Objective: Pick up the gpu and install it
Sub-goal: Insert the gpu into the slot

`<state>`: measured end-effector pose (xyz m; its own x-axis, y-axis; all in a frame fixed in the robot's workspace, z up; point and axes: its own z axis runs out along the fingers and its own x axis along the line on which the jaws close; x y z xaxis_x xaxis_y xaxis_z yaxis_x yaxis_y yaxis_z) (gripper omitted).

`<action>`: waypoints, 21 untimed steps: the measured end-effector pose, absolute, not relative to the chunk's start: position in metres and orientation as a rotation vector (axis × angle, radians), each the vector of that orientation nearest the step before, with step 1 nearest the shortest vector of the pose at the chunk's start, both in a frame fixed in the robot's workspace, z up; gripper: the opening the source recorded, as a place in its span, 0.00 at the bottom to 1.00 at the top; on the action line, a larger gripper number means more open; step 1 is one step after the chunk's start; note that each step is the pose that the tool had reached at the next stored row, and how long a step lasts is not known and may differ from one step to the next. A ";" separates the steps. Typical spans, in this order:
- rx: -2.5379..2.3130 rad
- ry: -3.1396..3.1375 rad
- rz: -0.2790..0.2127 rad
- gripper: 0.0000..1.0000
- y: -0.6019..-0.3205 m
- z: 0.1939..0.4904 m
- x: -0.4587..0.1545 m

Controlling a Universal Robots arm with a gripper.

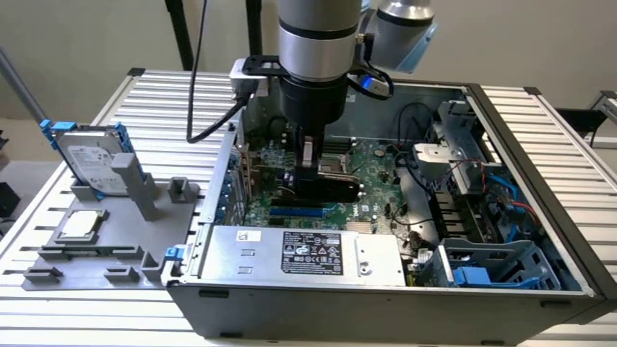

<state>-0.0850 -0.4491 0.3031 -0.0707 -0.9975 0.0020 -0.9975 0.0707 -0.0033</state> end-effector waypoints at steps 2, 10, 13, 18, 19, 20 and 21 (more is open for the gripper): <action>-2.158 2.281 -0.004 0.27 -0.449 0.301 -0.085; -2.176 2.255 0.006 0.27 -0.447 0.292 -0.088; -2.173 2.252 0.013 0.27 -0.447 0.290 -0.088; -2.162 2.240 0.042 0.27 -0.447 0.288 -0.089; -2.162 2.238 0.045 0.27 -0.448 0.288 -0.089; -2.161 2.237 0.048 0.27 -0.448 0.287 -0.089; -2.161 2.236 0.049 0.27 -0.449 0.287 -0.089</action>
